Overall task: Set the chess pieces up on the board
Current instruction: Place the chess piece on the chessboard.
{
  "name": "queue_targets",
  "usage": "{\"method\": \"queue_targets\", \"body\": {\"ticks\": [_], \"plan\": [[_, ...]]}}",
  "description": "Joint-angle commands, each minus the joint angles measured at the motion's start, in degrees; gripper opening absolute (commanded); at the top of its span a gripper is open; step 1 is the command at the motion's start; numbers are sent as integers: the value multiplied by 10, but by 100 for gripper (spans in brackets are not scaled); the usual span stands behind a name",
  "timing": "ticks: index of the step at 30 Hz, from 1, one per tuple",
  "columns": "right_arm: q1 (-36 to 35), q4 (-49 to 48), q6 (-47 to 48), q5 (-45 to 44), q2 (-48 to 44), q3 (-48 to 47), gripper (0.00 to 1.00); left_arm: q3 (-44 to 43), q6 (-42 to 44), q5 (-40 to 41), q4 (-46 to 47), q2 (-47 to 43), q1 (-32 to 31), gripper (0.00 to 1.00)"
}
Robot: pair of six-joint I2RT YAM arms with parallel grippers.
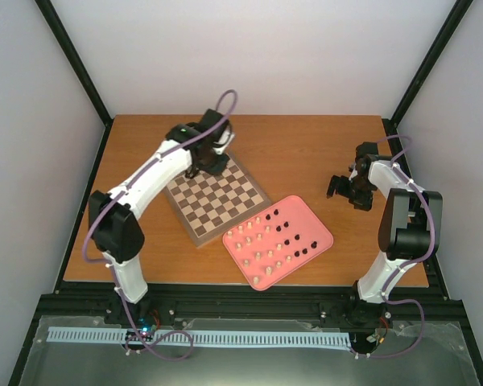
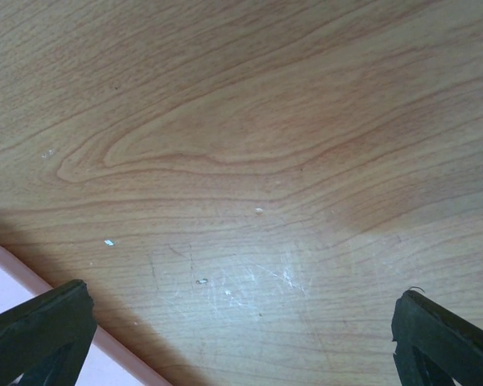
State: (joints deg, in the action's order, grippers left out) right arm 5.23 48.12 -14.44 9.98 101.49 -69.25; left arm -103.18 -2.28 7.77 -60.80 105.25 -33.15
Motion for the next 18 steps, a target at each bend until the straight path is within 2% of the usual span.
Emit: {"method": "queue_targets", "body": {"ticks": [1, 6, 10, 18], "plan": [[3, -5, 1, 11, 3, -8, 100, 73, -16, 23, 12, -47, 71, 21], [2, -5, 0, 13, 10, -10, 100, 149, -29, -3, 44, -68, 168, 20], [3, -6, 0, 11, 11, -6, 100, 172, -26, -50, 73, -59, 223, 19], [3, -2, 2, 6, 18, -9, 100, 140, -28, -77, 98, 16, 240, 19]]}}
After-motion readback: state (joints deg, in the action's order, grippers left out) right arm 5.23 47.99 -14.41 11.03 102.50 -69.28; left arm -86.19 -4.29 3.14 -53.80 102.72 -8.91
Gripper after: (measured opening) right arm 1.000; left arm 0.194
